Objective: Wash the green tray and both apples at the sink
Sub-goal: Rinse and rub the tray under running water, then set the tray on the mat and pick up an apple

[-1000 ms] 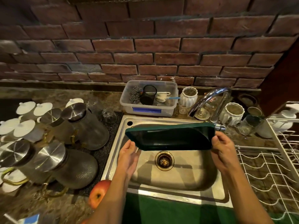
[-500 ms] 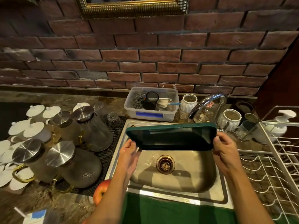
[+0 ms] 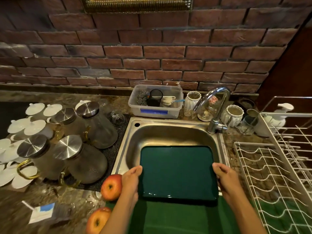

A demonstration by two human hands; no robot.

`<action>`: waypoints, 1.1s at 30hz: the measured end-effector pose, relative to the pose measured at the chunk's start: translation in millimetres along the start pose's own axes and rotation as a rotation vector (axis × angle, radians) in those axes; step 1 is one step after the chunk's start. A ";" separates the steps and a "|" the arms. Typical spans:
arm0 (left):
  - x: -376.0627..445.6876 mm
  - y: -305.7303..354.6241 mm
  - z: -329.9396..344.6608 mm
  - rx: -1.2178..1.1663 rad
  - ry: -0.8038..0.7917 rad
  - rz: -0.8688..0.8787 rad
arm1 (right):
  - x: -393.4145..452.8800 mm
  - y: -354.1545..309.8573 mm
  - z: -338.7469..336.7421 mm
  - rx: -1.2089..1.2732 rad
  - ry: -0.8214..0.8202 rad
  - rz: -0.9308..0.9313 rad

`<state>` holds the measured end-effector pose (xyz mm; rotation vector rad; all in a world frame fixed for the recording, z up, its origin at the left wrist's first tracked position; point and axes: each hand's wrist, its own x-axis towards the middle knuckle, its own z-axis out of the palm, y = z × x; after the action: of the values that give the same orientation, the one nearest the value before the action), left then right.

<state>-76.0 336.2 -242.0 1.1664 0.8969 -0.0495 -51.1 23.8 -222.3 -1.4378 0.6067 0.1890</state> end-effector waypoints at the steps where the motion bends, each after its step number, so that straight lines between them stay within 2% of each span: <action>1: -6.3 -7.1 -5.0 0.024 0.018 -0.022 | -3.7 13.2 -4.5 -0.029 0.027 0.020; 6: -38.0 -35.6 -34.6 0.120 0.053 -0.108 | -36.0 67.7 -17.1 -0.098 0.082 0.116; 11: -54.0 -47.8 -56.2 0.207 0.158 -0.075 | -65.9 97.3 -14.1 -0.218 0.075 0.155; 16: -55.1 -56.4 -68.2 0.373 0.118 -0.048 | -85.4 106.4 -10.4 -0.263 0.074 0.105; 21: -59.4 -63.1 -68.3 0.514 0.154 -0.010 | -92.2 109.6 -10.6 -0.323 0.096 0.085; 27: -64.7 -67.2 -72.0 0.754 0.143 0.078 | -91.0 113.6 -9.8 -0.553 0.194 0.026; 33: -70.3 -64.5 -70.3 0.908 0.151 0.121 | -92.6 112.3 -9.6 -0.691 0.211 0.016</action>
<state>-193.8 336.7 -254.4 2.0879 0.9579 -0.2967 -184.4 52.8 -274.0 -2.1388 0.7657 0.2785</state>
